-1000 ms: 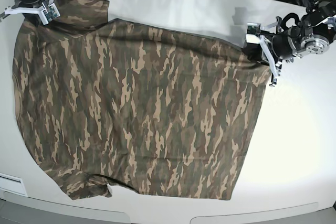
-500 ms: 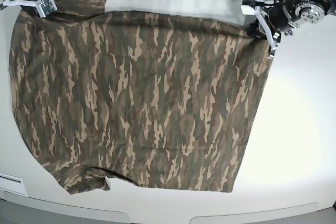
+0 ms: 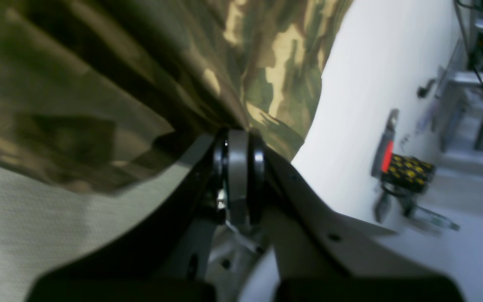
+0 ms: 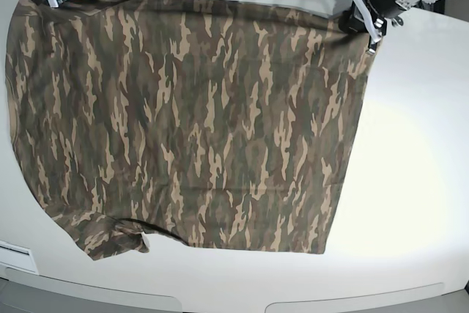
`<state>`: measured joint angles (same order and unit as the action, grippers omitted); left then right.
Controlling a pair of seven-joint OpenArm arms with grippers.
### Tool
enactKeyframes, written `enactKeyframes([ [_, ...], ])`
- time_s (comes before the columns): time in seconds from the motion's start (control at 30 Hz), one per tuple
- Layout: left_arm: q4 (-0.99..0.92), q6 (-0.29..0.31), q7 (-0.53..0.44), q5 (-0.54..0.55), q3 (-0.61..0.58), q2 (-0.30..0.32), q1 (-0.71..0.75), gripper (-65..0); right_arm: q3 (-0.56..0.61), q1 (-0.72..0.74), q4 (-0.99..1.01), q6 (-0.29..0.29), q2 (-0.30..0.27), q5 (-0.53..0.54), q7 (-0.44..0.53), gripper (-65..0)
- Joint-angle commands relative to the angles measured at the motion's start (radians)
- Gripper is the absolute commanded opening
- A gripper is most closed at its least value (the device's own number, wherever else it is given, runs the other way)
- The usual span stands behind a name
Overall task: Fold the T-shirt properly
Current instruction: 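Drag the camouflage shirt toward the robot with both grippers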
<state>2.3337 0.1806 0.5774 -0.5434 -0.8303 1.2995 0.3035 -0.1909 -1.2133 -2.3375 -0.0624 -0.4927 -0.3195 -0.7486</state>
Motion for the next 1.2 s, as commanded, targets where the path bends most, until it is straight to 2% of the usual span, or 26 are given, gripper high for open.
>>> enactKeyframes([
  [0.0, 0.023, -0.031, 0.008, -0.017, 0.006, 0.022, 0.01, -65.0, -0.008, -0.024, -0.019, -0.018, -0.006, -0.022, -0.005, -65.0],
  [0.3, 0.023, -0.051, 0.052, -0.134, 0.006, 0.018, 0.161, -65.0, -0.008, -0.074, -0.019, -0.054, -0.003, -0.058, -0.023, -65.0],
  [0.43, 0.023, -0.113, 0.052, -0.19, 0.012, 0.013, 0.167, -65.0, -0.008, -0.046, -0.019, -0.085, -0.004, -0.15, 0.013, -65.0],
  [0.57, 0.023, -0.149, 0.032, -0.218, 0.078, -0.003, 0.16, -65.0, -0.008, 0.034, -0.019, -0.07, -0.011, -0.157, 0.031, -65.0],
  [0.8, 0.023, -0.147, -0.136, -0.048, 0.242, -0.085, 0.072, -65.0, -0.008, 0.226, -0.019, 0.017, -0.066, -0.045, 0.096, -65.0],
  [0.93, 0.012, -0.129, -0.148, -0.011, 0.292, -0.124, 0.022, -65.0, -0.008, 0.322, -0.019, 0.022, -0.089, -0.017, 0.104, -65.0],
  [1.07, -0.064, -0.129, -0.226, 0.056, 0.301, -0.153, -0.031, -65.0, -0.008, 0.381, -0.015, 0.023, -0.098, -0.013, 0.125, -65.0],
  [1.17, -0.125, -0.129, -0.249, 0.079, 0.301, -0.175, -0.062, -65.0, -0.008, 0.415, 0.021, 0.024, -0.109, 0.023, 0.137, -65.0],
])
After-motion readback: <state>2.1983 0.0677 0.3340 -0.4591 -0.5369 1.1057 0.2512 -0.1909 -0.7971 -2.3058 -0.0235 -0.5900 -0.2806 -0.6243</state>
